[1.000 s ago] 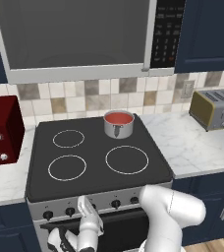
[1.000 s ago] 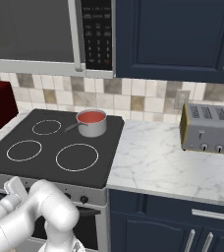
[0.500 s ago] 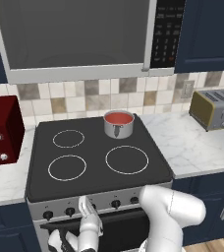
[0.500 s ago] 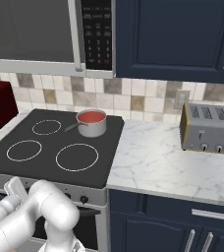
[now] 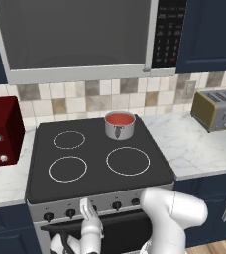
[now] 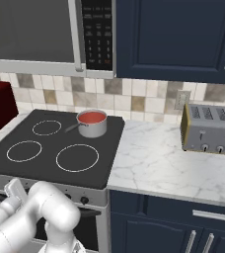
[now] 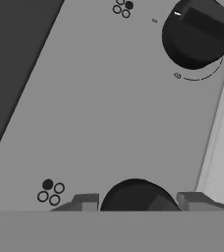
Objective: Wait until the marinara sauce is simmered to a deep red color and then turn off the stove.
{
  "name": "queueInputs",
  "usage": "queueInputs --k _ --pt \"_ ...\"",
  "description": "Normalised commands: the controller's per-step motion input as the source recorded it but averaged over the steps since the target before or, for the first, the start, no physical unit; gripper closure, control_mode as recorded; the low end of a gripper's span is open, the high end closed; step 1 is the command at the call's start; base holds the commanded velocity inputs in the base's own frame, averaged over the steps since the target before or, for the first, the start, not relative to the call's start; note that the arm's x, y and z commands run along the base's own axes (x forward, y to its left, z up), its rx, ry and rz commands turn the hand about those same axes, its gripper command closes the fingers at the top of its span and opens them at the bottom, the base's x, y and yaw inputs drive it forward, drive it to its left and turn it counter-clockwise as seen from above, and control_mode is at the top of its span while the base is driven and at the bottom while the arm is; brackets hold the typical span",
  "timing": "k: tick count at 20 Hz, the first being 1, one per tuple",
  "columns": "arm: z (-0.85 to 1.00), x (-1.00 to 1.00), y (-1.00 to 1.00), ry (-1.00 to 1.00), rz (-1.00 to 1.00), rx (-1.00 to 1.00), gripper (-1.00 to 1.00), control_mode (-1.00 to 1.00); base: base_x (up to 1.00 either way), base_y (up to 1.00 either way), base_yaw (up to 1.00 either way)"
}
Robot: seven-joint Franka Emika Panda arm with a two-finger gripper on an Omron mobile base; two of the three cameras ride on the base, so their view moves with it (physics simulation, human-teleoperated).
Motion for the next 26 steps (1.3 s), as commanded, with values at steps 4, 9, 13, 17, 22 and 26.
queueInputs --k 4,9,13,17,22,26 --pt "0.42 0.03 0.08 0.14 0.01 0.98 1.00 -1.00 0.00 0.00 0.00" --pt "0.42 0.12 0.01 0.24 0.07 0.99 1.00 -1.00 0.00 0.00 0.00" --pt "0.40 0.08 0.01 0.25 0.05 0.91 1.00 -1.00 0.00 0.00 0.00" --pt "0.18 -0.10 0.19 0.29 -0.07 0.51 1.00 -1.00 0.00 0.00 0.00" --pt "0.20 -0.02 0.18 0.15 -0.15 0.53 1.00 -1.00 0.00 0.00 0.00" --pt "0.09 0.20 0.27 0.03 -0.27 0.59 1.00 -1.00 0.00 0.00 0.00"
